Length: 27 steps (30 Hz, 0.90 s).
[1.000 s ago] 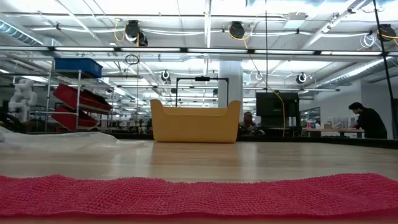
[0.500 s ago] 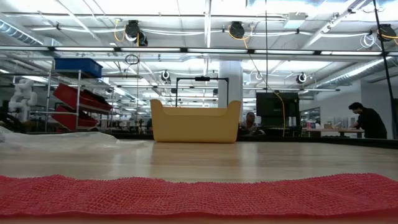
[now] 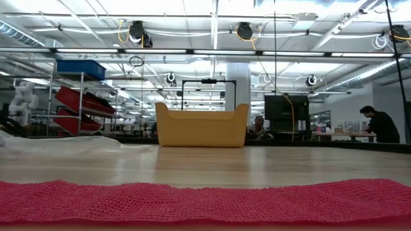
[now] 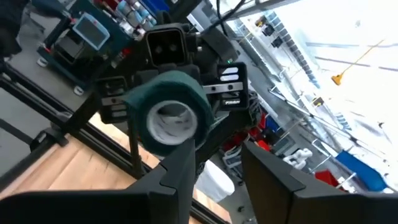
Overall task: Roll bandage
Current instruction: Roll the green bandage
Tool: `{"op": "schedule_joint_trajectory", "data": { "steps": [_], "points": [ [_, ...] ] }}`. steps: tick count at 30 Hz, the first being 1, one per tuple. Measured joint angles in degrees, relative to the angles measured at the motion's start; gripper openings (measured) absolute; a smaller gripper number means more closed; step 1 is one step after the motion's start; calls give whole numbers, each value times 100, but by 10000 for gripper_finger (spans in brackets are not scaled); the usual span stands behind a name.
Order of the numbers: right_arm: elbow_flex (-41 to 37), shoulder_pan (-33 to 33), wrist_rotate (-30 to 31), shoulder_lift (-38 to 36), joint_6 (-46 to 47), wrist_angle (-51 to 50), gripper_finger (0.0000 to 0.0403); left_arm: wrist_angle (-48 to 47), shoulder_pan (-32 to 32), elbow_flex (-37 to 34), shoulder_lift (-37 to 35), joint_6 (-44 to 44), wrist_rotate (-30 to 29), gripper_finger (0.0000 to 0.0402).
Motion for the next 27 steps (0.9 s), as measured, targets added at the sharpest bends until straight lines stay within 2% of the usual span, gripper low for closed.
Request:
{"op": "schedule_joint_trajectory", "data": {
  "steps": [5,11,17,20,27],
  "points": [
    [0,-111,-58,40,284,1,150,-9,-13,0,-1,-110,114,25],
    [0,-154,-427,38,647,17,182,-57,-13,0,-1,-114,115,25],
    [0,-219,-525,38,797,13,187,-221,30,0,-1,-116,109,25],
    [0,-317,-898,38,1074,-35,187,-223,73,0,-1,-119,-31,25],
    [0,-507,-1031,42,1339,-307,187,-212,58,0,-1,-123,-66,25]
  ]
}}
